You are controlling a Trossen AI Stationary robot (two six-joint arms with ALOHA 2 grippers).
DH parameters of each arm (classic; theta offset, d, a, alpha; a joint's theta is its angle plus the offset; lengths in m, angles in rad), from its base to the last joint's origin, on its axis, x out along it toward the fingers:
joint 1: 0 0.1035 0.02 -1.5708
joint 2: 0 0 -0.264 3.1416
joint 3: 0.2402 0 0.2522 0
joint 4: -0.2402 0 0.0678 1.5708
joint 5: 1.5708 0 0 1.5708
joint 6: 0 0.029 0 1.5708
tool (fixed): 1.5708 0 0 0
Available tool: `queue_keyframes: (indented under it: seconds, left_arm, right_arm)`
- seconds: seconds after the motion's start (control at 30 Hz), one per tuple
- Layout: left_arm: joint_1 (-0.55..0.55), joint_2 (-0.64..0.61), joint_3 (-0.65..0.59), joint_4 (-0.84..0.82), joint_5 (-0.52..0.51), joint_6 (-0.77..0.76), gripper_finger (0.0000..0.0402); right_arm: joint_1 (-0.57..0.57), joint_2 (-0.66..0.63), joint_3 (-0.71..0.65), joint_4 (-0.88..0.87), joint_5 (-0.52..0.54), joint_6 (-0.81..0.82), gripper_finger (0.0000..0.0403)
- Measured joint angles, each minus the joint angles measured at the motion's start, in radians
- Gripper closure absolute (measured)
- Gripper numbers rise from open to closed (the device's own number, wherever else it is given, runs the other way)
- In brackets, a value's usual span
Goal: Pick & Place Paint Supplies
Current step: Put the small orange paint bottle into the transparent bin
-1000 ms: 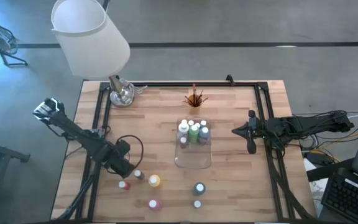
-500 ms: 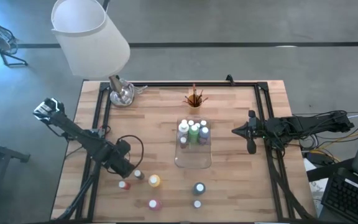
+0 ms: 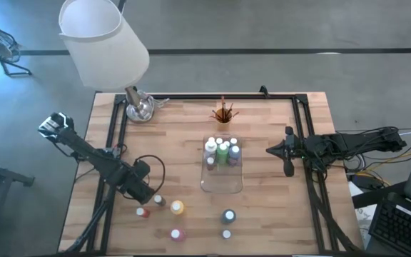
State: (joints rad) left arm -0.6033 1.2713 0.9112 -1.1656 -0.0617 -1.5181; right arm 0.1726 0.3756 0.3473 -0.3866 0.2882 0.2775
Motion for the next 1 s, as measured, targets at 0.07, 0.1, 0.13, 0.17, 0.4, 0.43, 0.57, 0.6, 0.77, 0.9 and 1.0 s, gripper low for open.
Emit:
queue_keyframes:
  seconds: [0.07, 0.1, 0.13, 0.17, 0.4, 0.43, 0.57, 0.6, 0.77, 0.9, 1.0]
  left_arm:
    - [0.000, 0.000, 0.000, 0.000, 0.004, 0.002, 0.0280]
    - [0.000, 0.000, 0.000, 0.000, 0.009, 0.005, 0.0279]
    - [0.000, 0.000, 0.000, 0.000, 0.012, 0.009, 0.0277]
    - [0.000, -0.001, 0.000, 0.000, 0.016, 0.018, 0.0275]
    - [0.005, -0.010, 0.050, -0.002, 0.010, 0.079, 0.0278]
    - [0.007, -0.011, 0.064, -0.004, -0.004, 0.088, 0.0278]
    - [0.026, -0.013, 0.132, -0.032, -0.080, 0.151, 0.0278]
    - [0.035, -0.013, 0.149, -0.039, -0.102, 0.175, 0.0278]
    - [0.088, -0.013, 0.245, -0.033, -0.243, 0.351, 0.0278]
    - [0.132, -0.013, 0.333, -0.016, -0.357, 0.510, 0.0278]
    - [0.159, -0.013, 0.393, 0.062, -0.405, 0.654, 0.0278]
  right_arm:
    - [0.000, 0.000, 0.000, 0.000, 0.000, 0.000, 0.0394]
    - [0.000, 0.000, 0.000, 0.000, 0.000, 0.000, 0.0394]
    - [0.000, 0.000, 0.000, 0.000, 0.000, 0.000, 0.0394]
    - [0.000, 0.000, 0.000, 0.000, 0.000, 0.000, 0.0394]
    - [0.000, 0.000, 0.000, 0.000, 0.000, 0.000, 0.0394]
    - [0.000, 0.000, 0.000, 0.000, 0.000, 0.000, 0.0394]
    - [0.000, 0.000, 0.000, 0.000, 0.000, 0.001, 0.0394]
    - [0.000, 0.000, 0.000, 0.000, 0.000, 0.001, 0.0394]
    - [0.000, 0.000, 0.000, 0.000, 0.000, 0.001, 0.0394]
    - [0.000, 0.000, 0.000, 0.000, 0.000, 0.000, 0.0394]
    - [0.000, 0.000, 0.000, 0.000, 0.000, 0.000, 0.0394]
